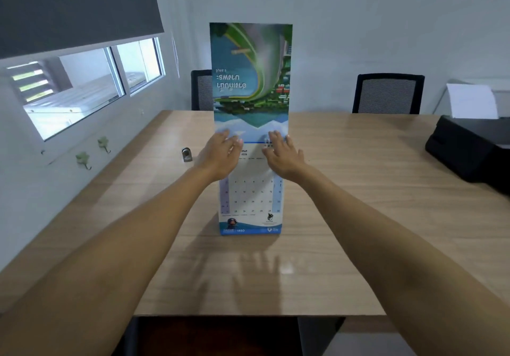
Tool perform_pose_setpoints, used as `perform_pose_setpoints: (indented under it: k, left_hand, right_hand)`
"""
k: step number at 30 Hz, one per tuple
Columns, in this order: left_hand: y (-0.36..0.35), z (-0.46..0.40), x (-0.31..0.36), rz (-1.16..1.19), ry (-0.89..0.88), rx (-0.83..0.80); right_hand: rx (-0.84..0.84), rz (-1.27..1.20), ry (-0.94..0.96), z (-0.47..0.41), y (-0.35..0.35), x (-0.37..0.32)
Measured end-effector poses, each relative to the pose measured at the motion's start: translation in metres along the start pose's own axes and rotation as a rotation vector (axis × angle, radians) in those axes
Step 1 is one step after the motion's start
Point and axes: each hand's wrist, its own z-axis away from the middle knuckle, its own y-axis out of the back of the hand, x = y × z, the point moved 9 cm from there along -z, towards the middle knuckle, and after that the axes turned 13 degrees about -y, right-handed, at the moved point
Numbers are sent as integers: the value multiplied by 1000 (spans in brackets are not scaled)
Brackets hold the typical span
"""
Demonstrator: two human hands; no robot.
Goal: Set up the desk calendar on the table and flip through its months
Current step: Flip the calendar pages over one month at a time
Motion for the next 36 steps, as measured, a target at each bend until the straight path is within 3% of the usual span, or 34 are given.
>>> perform_pose_setpoints:
  k: [8,11,15,17,19,22,28,33,36]
  left_hand:
    - [-9,1,-12,-104,7,-23]
    - [-7,2,-10,-42,39,-4]
    - [-9,24,-37,293,380,169]
    - [-22,43,-36,609,561,194]
    - [-38,54,-26,922,633,204]
    - [-48,68,-19,1100,700,191]
    - [-46,72,-20,1080,723,139]
    - [-27,73,-5,848,621,20]
    - [-11,76,-16,788,667,47]
  right_hand:
    - [51,44,-30,-6,-2,6]
    - [79,-11,-25,-7,1,6]
    - [108,-364,-144,-5,-1,24]
    - [-17,-603,-286,-4,-17,37]
    - [-191,-774,-412,0,-40,44]
    - [-293,-877,-469,-11,-66,59]
    - [-292,-927,-534,23,-45,45]
    - [-277,-845,-531,26,-30,46]
    - [-182,-841,-485,21,-4,51]
